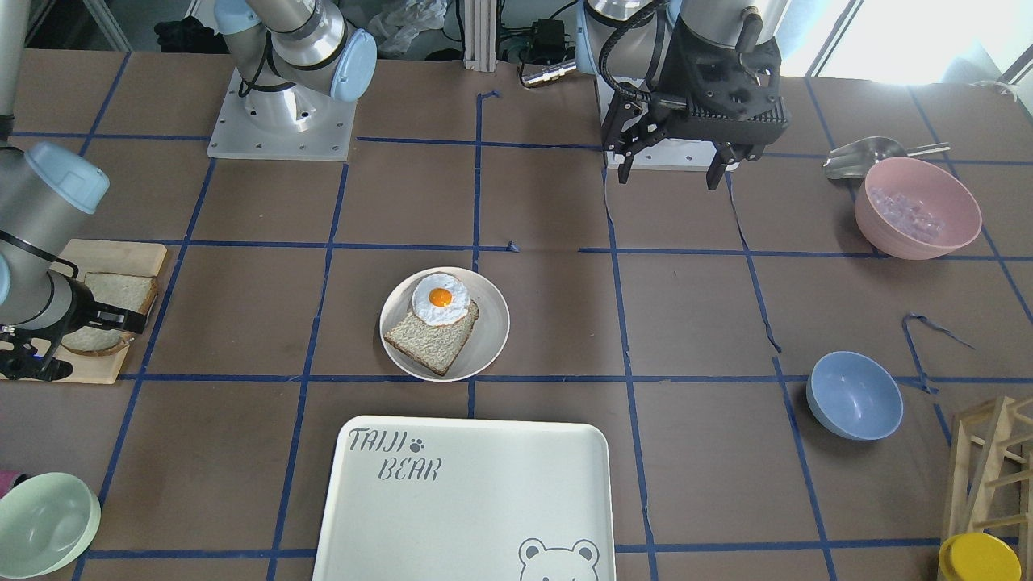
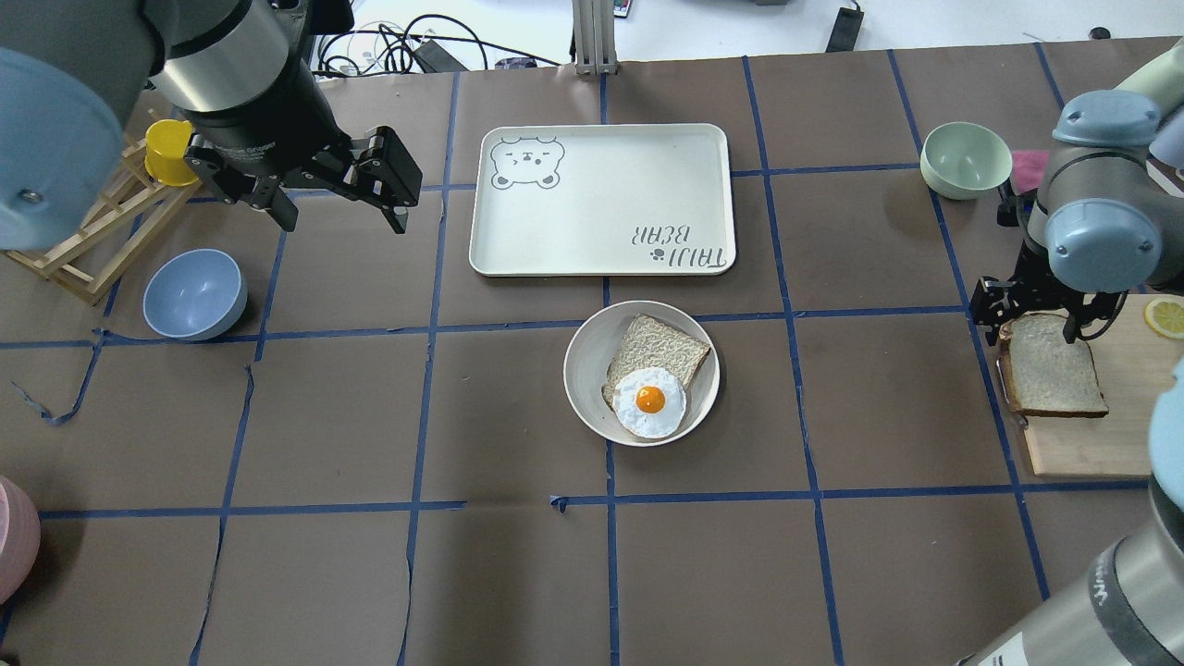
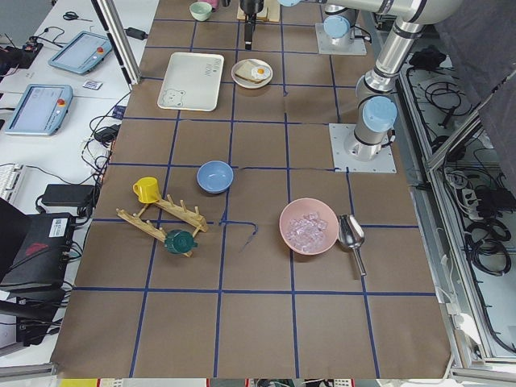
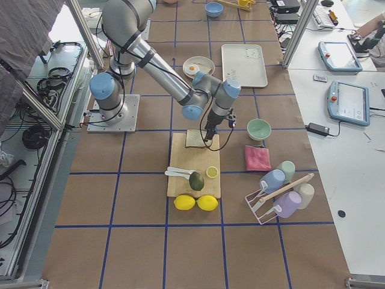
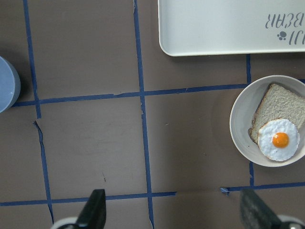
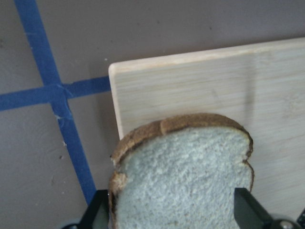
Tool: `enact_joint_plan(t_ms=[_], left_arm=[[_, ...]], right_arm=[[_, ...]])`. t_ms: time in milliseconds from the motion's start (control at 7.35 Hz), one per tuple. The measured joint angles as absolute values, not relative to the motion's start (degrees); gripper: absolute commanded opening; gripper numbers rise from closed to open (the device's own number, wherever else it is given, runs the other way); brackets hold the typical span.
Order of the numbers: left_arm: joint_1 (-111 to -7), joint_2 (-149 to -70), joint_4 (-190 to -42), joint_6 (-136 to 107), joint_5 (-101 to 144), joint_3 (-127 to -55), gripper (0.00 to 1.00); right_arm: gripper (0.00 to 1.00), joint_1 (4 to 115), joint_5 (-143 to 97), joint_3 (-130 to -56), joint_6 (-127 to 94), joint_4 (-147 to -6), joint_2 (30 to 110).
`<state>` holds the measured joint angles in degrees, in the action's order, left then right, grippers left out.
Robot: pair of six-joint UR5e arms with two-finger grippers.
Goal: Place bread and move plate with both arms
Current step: 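Lift the bread slice and carry it over the white bowl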
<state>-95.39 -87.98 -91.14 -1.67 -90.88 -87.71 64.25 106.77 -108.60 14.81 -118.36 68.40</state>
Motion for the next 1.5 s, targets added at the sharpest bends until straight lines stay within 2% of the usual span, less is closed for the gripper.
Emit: enact_joint_plan(t_ms=[272,408,816,1088,1360,1496], left_arm=[[-95.4,-88.0,-91.1,-1.7,-90.8,-87.6,1.00],[-95.4,-88.0,-91.1,-1.7,-90.8,-87.6,1.00],[-95.4,-88.0,-91.1,-1.7,-90.9,-87.6,1.00],[-95.4,-88.0,-91.2,-1.7,-90.9,-87.6,1.00],[-95.2,-88.0,-91.2,-1.7,-90.9,-87.6,1.00],[-95.1,-88.0,-91.2,-1.7,-90.8,-87.6,1.00]], right_arm=[[0.92,64.0,106.5,-112.6,14.8,-120.4,69.7],[0.71,64.0,106.7,-113.5,15.0,-121.5,69.8],[0.28,64.0,107.0,-114.0,15.6,-121.6,70.0],[0.20,64.0,106.8,-114.0,16.0,-121.5,70.2],[0.01,64.1,106.5,-114.0,16.2,-121.0,72.3],[0.00,64.1,106.4,-114.0,16.2,-120.6,73.2]])
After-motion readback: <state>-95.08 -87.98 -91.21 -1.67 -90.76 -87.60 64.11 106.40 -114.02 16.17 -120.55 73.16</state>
